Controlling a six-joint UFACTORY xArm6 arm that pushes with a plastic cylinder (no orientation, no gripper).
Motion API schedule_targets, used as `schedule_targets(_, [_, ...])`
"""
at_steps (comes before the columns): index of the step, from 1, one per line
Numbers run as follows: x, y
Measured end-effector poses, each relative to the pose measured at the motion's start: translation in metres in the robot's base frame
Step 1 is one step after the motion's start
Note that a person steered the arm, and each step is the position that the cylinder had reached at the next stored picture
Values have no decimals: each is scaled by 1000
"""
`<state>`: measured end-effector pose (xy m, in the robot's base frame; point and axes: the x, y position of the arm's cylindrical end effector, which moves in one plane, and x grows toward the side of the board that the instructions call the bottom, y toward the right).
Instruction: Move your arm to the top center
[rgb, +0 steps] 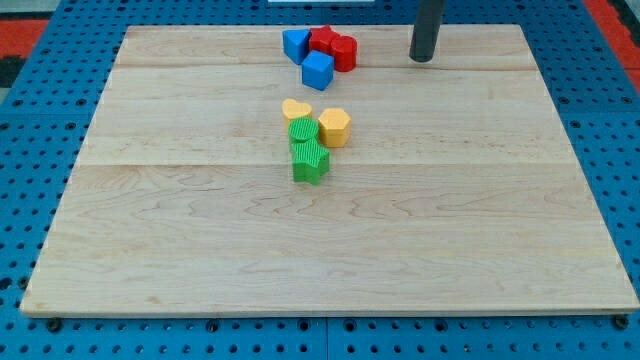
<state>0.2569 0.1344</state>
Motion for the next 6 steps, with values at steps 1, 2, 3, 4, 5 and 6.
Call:
schedule_targets(1, [0, 0])
schedule_targets(2, [7, 5])
schedule_targets(3, [-23, -8])
schedule_targets(4, [-49, -47])
schedule_targets(5, [-65, -75])
schedule_targets(6, [-64, -89])
